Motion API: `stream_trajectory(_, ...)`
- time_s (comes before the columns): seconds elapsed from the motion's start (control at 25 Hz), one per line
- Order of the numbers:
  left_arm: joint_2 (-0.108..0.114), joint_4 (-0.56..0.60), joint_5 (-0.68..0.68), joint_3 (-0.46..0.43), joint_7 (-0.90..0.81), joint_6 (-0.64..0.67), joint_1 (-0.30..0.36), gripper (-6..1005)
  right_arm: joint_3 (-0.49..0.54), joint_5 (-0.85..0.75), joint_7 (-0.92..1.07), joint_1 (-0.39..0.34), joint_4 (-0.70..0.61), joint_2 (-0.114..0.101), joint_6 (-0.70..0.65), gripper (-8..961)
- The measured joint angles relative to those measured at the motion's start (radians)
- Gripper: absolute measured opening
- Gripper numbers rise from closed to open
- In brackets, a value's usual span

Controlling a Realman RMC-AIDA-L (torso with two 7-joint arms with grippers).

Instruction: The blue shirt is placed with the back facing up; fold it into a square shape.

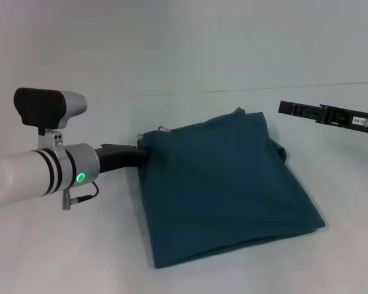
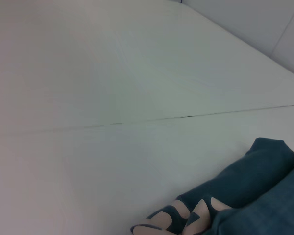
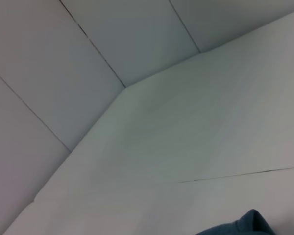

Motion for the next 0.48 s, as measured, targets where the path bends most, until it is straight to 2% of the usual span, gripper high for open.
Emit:
stream_trajectory(0.16, 0.002, 0.005, 0.000, 0.000, -0.002, -0.001, -0.008, 16, -0.007, 0.000, 0.000, 0.000, -0.001, 0.002, 0.000, 840)
stream_trajectory(0.48, 0.006, 0.038, 0.000, -0.001, -0.005, -0.003, -0.031, 57, -0.010, 0.000, -0.004, 0.001, 0.002, 0.016, 0.000, 841)
